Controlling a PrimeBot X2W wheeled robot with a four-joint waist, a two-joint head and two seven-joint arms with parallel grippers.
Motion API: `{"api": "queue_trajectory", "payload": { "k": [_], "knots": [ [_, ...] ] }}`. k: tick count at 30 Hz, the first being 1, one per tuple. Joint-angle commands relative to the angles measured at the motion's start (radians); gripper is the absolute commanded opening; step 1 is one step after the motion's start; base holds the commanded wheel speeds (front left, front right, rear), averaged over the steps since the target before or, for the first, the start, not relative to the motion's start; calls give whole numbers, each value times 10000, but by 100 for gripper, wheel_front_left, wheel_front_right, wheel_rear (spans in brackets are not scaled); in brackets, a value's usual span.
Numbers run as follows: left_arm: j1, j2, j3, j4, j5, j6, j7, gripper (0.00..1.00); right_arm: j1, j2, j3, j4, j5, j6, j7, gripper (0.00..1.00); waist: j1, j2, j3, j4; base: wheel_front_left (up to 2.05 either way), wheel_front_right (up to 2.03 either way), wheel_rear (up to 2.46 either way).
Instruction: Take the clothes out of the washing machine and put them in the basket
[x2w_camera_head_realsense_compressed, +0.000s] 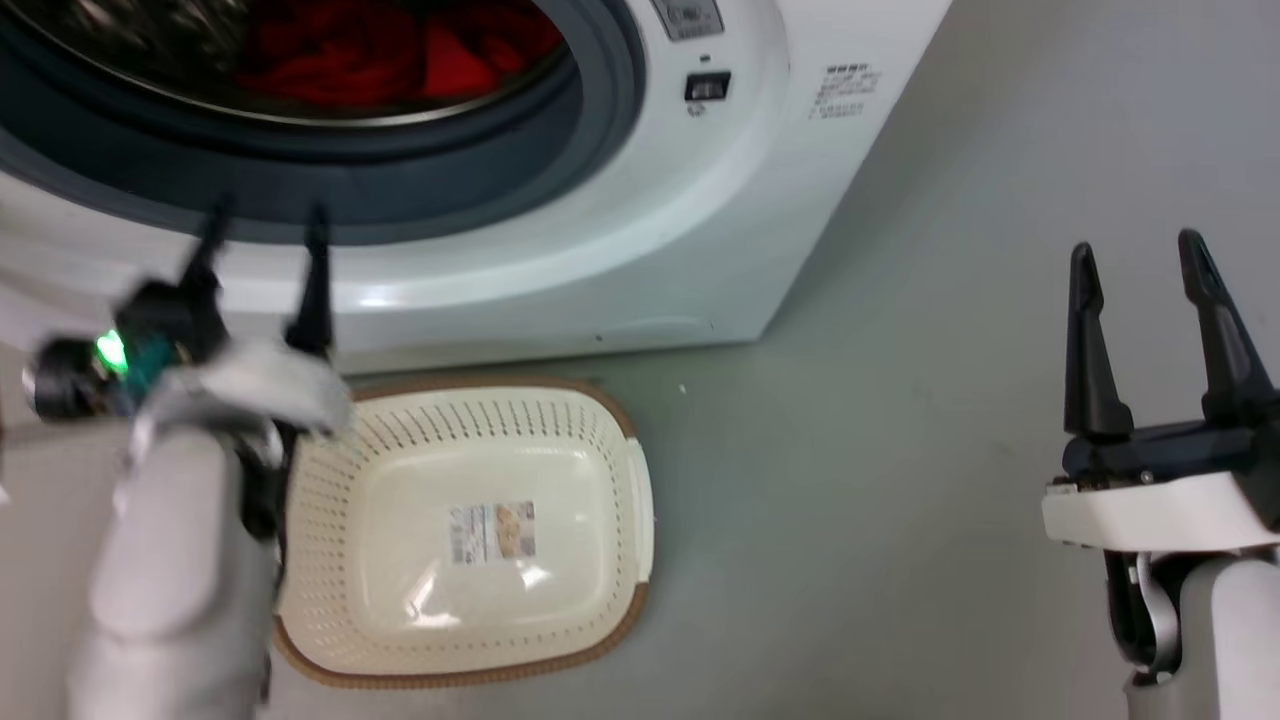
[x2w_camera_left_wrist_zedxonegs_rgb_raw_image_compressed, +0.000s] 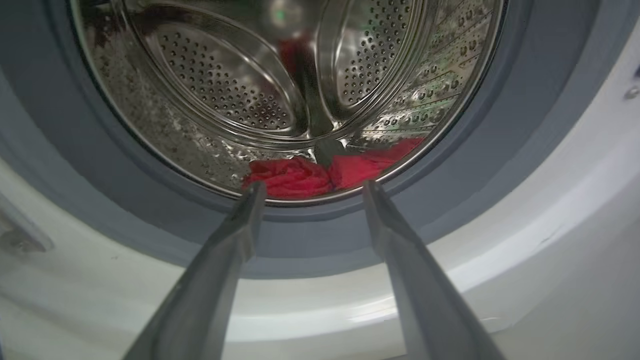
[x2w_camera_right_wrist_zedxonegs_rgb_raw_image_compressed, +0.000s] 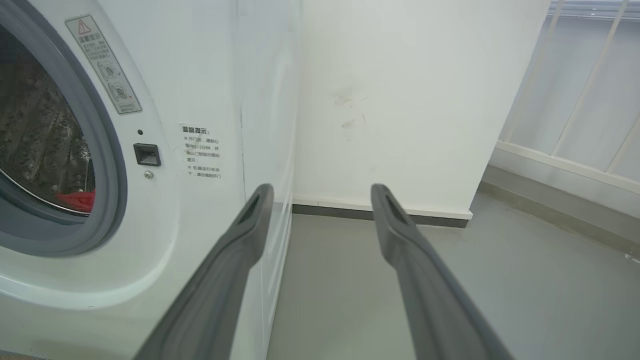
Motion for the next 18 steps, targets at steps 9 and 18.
{"api": "queue_trajectory", "payload": {
  "k": [9,18],
  "knots": [
    [-4705,1530,-659,2749,-614,-229,2087,100,-786,25,330,-374,285,-8,-18,100,-2,0,2316,-971,0,0,0],
    [-7990,2621,-2034,4283,-1401,-243,4683,100,-1238,23,750,-650,621,-8,-18,100,-2,0,3386,-1650,0,0,0]
  ]
}}
